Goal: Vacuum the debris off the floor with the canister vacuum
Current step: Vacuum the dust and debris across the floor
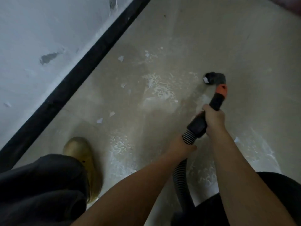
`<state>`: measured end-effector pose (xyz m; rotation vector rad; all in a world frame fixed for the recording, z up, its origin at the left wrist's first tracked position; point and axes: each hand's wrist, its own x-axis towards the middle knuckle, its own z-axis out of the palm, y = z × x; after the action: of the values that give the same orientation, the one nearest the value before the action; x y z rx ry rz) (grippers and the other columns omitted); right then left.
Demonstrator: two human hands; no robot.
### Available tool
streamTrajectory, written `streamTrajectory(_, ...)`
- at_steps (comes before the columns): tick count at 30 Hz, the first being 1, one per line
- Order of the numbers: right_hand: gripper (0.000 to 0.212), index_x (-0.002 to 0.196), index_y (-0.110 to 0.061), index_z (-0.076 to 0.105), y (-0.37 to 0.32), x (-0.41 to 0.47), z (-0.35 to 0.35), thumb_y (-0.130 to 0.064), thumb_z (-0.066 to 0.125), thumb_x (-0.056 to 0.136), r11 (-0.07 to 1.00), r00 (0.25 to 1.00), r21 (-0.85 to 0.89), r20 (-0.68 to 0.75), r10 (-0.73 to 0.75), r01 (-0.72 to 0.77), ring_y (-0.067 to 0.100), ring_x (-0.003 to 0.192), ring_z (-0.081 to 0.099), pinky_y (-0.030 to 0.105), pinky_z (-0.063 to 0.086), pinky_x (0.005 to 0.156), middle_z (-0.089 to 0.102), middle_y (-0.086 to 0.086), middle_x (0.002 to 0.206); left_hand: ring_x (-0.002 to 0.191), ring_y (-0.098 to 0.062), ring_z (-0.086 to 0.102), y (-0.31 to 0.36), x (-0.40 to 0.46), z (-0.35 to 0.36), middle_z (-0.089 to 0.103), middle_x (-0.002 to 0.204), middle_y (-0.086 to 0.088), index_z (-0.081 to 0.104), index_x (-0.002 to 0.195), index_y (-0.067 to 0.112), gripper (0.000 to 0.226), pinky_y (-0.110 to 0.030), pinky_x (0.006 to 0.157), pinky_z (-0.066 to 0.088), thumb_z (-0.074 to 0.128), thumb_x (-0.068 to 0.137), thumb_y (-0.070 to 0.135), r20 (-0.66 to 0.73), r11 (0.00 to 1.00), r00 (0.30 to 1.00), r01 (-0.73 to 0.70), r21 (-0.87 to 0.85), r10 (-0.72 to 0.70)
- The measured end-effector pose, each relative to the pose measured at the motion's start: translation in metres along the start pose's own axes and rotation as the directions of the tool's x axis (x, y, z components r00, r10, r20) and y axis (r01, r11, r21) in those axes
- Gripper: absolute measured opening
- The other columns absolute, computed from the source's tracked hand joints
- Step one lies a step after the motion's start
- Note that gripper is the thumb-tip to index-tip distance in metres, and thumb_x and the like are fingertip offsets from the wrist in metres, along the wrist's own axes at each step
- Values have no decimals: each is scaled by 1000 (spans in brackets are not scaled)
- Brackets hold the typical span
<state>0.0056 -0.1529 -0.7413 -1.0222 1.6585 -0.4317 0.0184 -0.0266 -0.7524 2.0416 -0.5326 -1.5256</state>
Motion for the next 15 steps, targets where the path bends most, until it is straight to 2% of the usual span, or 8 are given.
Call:
streamTrajectory(1, 32, 109, 1, 58, 2, -6, 13, -14, 66, 82, 997, 999, -61, 41, -36, 38, 22, 65, 60, 33, 51, 59, 63, 15, 96, 74, -17, 48, -7, -1, 2, 55, 87, -10, 58, 99, 8, 10, -28, 69, 39, 56, 93, 15, -25, 999, 999, 39, -18, -40)
streamTrajectory(3, 19, 98, -6, 57, 13, -25, 45, -9, 65, 81, 969, 981, -210, 171, -91, 127, 29, 73, 63, 42, 56, 69, 63, 16, 91, 75, -18, 50, -32, -9, 2, 54, 84, -5, 56, 96, 13, 6, -29, 71, 41, 59, 91, 13, -125, 970, 984, 98, -220, -128)
streamTrajectory(5, 17, 93, -11, 54, 27, -52, 69, -6, 64, 81, 925, 941, -312, 320, -111, 215, 30, 74, 64, 40, 56, 69, 63, 13, 84, 80, -20, 55, -61, -23, 0, 57, 85, -3, 53, 92, 17, 12, -32, 72, 45, 63, 86, 14, -230, 910, 946, 125, -396, -230)
streamTrajectory(7, 15, 92, -11, 53, 39, -79, 85, -6, 64, 82, 894, 882, -358, 464, -80, 270, 20, 60, 60, 29, 49, 58, 60, 6, 70, 77, -23, 56, -85, -35, 0, 58, 83, -8, 53, 84, 14, 10, -30, 67, 44, 63, 85, 16, -325, 896, 890, 174, -409, -321)
streamTrajectory(10, 16, 95, -9, 54, 44, -95, 89, -9, 65, 83, 893, 805, -346, 592, -29, 287, 14, 53, 56, 27, 46, 56, 57, 1, 65, 67, -18, 53, -91, -41, 3, 58, 78, -4, 56, 93, 11, 15, -20, 52, 39, 64, 85, 19, -384, 881, 852, 167, -442, -355)
streamTrajectory(12, 17, 96, -10, 54, 41, -85, 73, -8, 65, 82, 902, 845, -319, 529, -85, 291, 15, 56, 57, 26, 46, 55, 58, 2, 67, 65, -15, 52, -81, -44, 5, 54, 74, -1, 53, 92, 12, 14, -16, 51, 41, 64, 85, 18, -347, 913, 893, 147, -380, -288)
streamTrajectory(14, 21, 100, -7, 57, 36, -68, 43, -9, 66, 81, 943, 936, -247, 325, -137, 224, 21, 65, 60, 30, 49, 62, 61, 7, 76, 69, -12, 52, -66, -46, 5, 53, 78, 2, 51, 92, 17, 15, -19, 59, 43, 64, 86, 15, -247, 942, 956, 74, -327, -161)
streamTrajectory(15, 27, 105, -3, 59, 35, -58, 27, -10, 66, 81, 968, 971, -186, 199, -131, 169, 25, 71, 61, 33, 51, 66, 64, 11, 84, 69, -6, 50, -58, -46, 5, 52, 80, 7, 50, 93, 21, 18, -15, 60, 42, 66, 86, 15, -196, 949, 977, 17, -314, -82)
